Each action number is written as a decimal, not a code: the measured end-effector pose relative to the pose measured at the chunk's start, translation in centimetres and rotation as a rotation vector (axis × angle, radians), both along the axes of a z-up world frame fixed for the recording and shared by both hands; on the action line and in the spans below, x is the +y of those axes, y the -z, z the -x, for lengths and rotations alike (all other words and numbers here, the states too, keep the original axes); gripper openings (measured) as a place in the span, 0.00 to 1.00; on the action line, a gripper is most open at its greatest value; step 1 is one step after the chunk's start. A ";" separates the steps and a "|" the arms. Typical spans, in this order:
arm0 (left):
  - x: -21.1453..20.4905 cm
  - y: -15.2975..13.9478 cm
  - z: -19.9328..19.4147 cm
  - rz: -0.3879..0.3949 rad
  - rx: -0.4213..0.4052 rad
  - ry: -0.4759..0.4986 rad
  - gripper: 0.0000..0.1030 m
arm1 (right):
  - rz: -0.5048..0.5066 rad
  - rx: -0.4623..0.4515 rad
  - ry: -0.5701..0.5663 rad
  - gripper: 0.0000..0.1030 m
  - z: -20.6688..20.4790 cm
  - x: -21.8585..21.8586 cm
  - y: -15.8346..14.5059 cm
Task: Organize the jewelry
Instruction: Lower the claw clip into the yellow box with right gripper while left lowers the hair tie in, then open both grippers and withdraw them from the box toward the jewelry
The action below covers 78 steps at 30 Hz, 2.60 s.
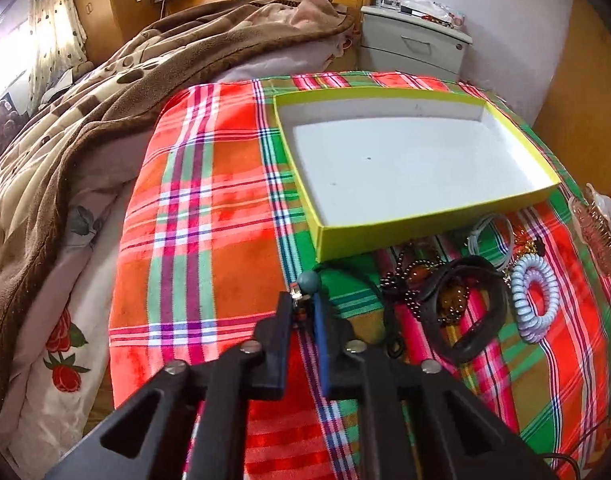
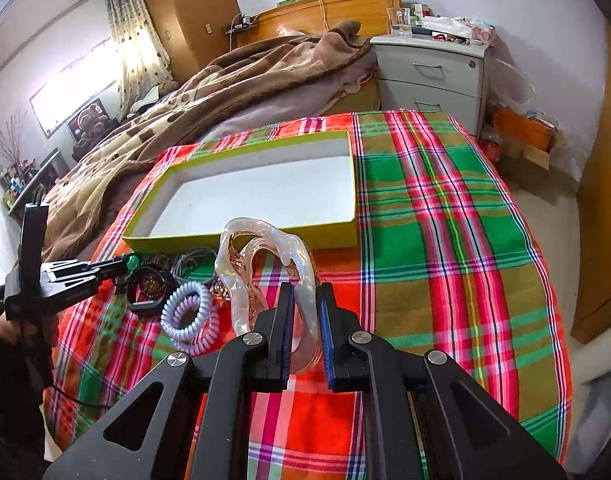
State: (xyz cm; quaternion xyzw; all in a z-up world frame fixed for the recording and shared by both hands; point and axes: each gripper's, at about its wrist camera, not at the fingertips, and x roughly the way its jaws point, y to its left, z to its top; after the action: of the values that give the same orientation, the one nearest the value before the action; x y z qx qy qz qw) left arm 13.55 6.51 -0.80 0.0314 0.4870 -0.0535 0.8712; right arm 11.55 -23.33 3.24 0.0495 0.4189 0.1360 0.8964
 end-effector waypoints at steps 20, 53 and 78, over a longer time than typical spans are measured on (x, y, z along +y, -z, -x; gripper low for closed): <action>1.0 -8.8 -1.0 0.088 -0.190 -0.004 0.10 | 0.030 -0.091 0.007 0.12 -4.2 0.6 -4.5; -2.4 -0.5 -13.4 0.110 0.021 -0.009 0.11 | 0.164 0.120 0.030 0.12 -17.4 3.7 2.2; -1.8 -2.1 -12.4 0.130 -0.019 -0.037 0.37 | 0.134 0.042 0.052 0.32 -16.5 3.6 0.4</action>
State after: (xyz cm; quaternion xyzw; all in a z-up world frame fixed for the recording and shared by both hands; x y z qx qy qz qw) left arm 25.96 4.70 1.26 -0.0339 0.4749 -0.0686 0.8767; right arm 28.00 -19.72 2.86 0.0032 0.4446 0.0832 0.8919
